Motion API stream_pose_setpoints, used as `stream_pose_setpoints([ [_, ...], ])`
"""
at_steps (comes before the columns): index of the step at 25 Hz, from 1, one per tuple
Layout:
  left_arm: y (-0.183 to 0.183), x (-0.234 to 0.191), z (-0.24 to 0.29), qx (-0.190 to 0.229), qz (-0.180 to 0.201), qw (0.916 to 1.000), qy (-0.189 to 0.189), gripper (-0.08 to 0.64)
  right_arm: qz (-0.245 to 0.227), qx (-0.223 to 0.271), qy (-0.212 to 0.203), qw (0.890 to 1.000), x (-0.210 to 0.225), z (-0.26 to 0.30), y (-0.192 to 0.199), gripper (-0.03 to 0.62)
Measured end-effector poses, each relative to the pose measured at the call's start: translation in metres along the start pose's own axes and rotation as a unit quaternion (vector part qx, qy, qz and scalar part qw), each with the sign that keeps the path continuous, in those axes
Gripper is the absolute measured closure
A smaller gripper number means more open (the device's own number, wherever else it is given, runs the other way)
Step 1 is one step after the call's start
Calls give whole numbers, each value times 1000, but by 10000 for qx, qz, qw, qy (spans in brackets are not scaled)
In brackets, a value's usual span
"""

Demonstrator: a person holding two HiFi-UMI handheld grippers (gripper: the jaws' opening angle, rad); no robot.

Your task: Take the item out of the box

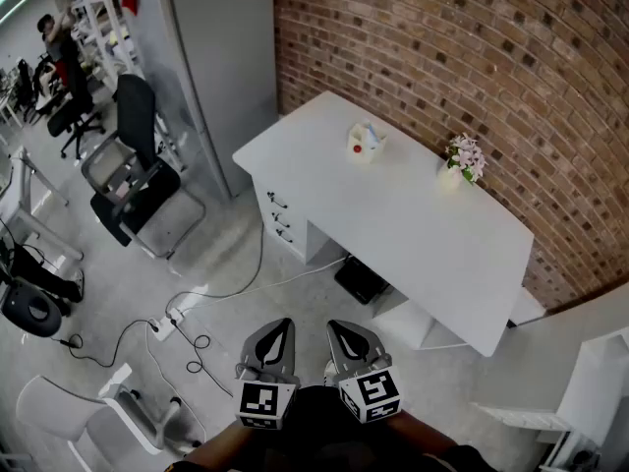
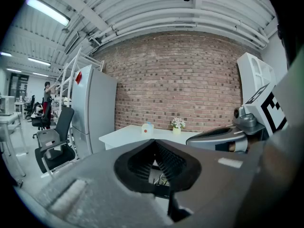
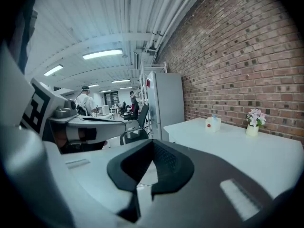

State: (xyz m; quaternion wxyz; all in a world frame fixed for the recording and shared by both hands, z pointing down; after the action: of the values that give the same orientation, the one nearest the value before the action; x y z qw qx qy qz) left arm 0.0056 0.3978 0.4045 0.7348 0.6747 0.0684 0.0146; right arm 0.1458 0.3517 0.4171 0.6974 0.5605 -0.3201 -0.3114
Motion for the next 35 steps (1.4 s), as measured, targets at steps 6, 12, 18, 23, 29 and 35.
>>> stream_pose_setpoints([
  [6, 0, -2, 0, 17, 32, 10000, -6, 555, 37, 8, 49, 10000, 1, 2, 0, 592],
  [12, -1, 1, 2, 46, 43, 9999, -81, 555, 28, 31, -2, 10000, 5, 2, -3, 592],
  [18, -3, 12, 6, 84, 76, 9997, -207, 555, 105, 97, -149, 9998, 17, -2, -7, 591],
  [23, -4, 22, 13, 111, 129, 9993, -338, 555, 70, 160, -254, 9995, 31, -6, -10, 591],
  [29, -13, 42, 24, 150, 165, 9986, -475, 555, 94, 279, -381, 9988, 53, -15, -16, 591],
  [35, -10, 55, 30, 72, 201, 9982, -559, 555, 181, 289, -378, 9987, 71, -18, -14, 591],
])
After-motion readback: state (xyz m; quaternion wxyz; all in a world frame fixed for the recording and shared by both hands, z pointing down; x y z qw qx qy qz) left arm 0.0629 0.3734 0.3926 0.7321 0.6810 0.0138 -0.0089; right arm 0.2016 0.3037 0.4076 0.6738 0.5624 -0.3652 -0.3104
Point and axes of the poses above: the fingertips, and each gripper's own axes: z forward along the fingers, x to its right, y out of its underside, the point moved 7 cm from there along -z, backward along the fingers, and after that the axes turned 10 degrees about x, right-handed, at the moved point
